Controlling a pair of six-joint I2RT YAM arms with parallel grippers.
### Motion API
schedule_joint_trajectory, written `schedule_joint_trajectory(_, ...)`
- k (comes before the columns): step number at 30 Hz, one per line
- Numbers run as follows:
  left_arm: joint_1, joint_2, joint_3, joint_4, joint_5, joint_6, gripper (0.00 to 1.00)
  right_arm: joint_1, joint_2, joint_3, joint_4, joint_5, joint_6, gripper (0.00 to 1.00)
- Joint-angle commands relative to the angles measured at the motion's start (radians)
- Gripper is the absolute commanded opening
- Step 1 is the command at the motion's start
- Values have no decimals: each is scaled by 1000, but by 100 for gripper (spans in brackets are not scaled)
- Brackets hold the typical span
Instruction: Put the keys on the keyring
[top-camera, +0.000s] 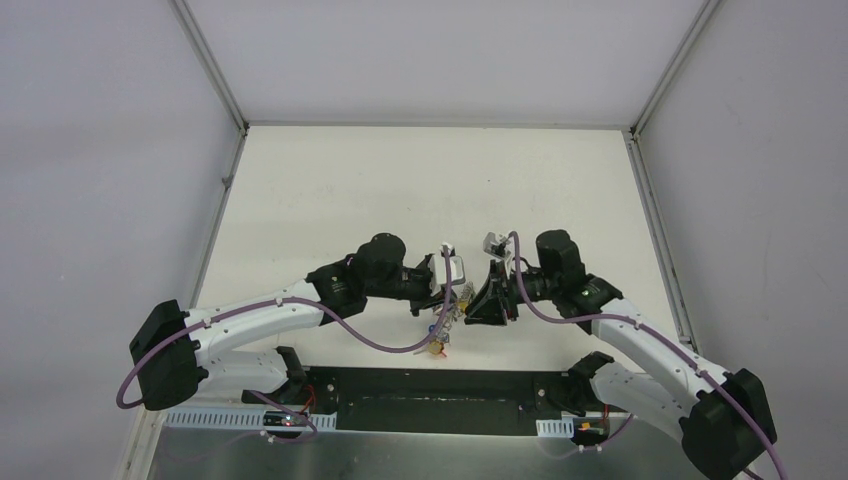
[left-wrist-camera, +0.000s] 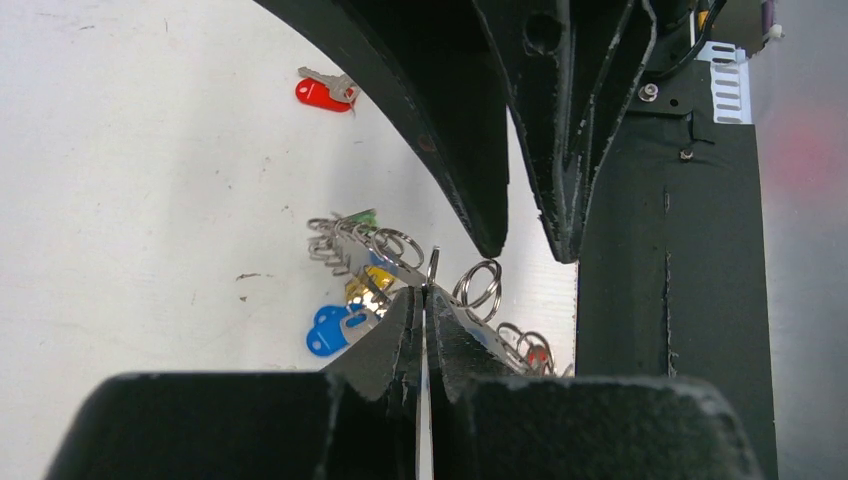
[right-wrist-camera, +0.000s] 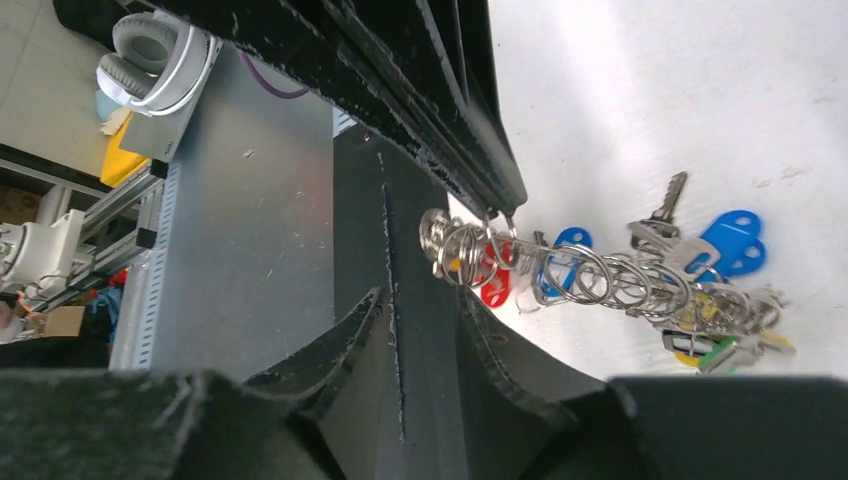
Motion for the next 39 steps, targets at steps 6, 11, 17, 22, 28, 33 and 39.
schedule_joint_trajectory(6, -3, -20, 3, 78, -22, -24, 0, 25, -84, -2, -3, 33, 50, 31)
schedule_joint_trajectory(11, -3, -44, -24, 116, 0, -25, 0, 25, -183, 2, -28, 173, -6, 34)
schedule_joint_trajectory(17, -3, -86, -97, 235, 29, -47, 0, 25, -210, -6, 11, 239, -86, 36)
schedule_joint_trajectory(22, -3, -121, -175, 384, 37, -62, 0, 25, -184, -3, 70, 167, -144, 36)
schedule_joint_trajectory(28, -3, -180, -286, 585, 36, -16, 0, 26, -225, -13, 96, 133, -188, 36)
schedule_joint_trajectory(33, -5, -228, -403, 785, 29, 79, 0, 25, -276, -32, 113, 120, -194, 36)
schedule_joint_trajectory(39, -6, -280, -453, 818, -3, 115, 0, 25, -273, -40, 153, 65, -192, 36)
